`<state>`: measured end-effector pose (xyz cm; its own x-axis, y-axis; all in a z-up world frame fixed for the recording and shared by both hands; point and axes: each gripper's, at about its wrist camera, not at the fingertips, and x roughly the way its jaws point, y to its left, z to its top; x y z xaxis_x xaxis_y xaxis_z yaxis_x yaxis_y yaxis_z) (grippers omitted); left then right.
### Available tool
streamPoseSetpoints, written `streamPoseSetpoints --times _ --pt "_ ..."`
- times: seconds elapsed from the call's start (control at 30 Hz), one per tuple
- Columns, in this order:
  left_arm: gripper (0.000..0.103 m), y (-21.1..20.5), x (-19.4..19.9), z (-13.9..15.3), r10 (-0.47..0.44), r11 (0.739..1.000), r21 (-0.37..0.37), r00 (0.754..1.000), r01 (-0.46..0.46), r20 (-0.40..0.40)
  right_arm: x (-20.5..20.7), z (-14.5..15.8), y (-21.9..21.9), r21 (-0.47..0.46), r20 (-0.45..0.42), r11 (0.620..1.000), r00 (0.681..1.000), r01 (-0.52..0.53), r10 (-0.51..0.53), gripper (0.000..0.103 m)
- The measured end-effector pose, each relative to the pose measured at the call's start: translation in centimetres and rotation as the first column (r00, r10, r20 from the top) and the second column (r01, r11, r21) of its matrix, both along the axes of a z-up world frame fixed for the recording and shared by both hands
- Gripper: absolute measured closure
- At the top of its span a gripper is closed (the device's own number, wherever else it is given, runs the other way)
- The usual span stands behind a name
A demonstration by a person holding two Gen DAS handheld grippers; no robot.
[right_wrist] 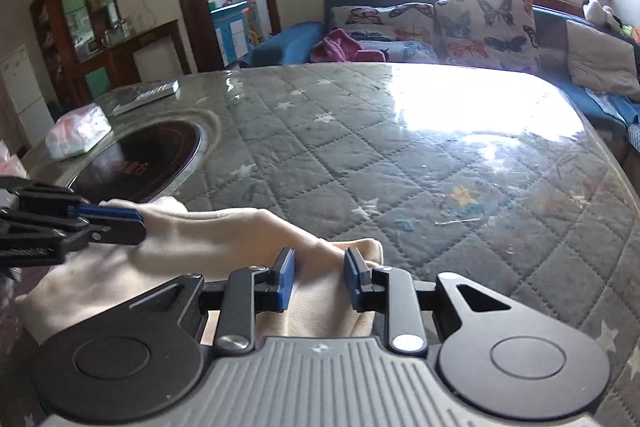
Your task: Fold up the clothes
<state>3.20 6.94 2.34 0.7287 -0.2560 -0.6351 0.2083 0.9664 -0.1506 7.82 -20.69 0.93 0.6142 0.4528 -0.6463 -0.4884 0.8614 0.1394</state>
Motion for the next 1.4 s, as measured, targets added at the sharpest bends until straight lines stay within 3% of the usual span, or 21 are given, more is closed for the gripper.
streamPoseSetpoints --times 0.13,0.3,0.53,0.77,1.0,1.17,1.4 --pt "0.090 -0.3 0.6 0.0 0.002 1.000 -0.010 1.000 -0.002 0.002 -0.8 1.1 1.4 -0.035 0.084 0.999 0.995 -0.041 0.044 0.078" --pt "0.090 -0.7 1.3 0.0 0.004 1.000 -0.021 1.000 -0.004 0.003 0.2 0.7 4.3 -0.049 0.065 0.992 0.991 -0.113 0.116 0.078" --pt "0.089 -0.8 1.6 -0.3 0.011 1.000 -0.013 1.000 -0.012 -0.003 0.6 0.3 4.6 -0.040 0.049 0.993 0.992 -0.111 0.112 0.077" --pt "0.089 -1.6 1.6 -0.3 0.017 0.999 0.027 1.000 -0.017 0.010 -6.0 2.2 3.7 -0.056 0.115 0.977 0.971 -0.206 0.211 0.076" --pt "0.089 -1.9 1.6 -0.3 0.027 0.999 0.046 1.000 -0.027 0.015 -10.8 1.2 4.3 -0.111 0.159 0.963 0.952 -0.247 0.262 0.076" --pt "0.089 -2.0 1.7 -0.4 0.031 0.998 0.051 0.999 -0.032 0.019 -11.7 -0.5 4.4 -0.138 0.168 0.963 0.953 -0.232 0.253 0.075" --pt "0.088 -2.2 1.5 -0.3 0.034 0.998 0.058 0.999 -0.035 0.029 -11.7 0.5 2.3 -0.043 0.163 0.983 0.969 -0.179 0.184 0.074"
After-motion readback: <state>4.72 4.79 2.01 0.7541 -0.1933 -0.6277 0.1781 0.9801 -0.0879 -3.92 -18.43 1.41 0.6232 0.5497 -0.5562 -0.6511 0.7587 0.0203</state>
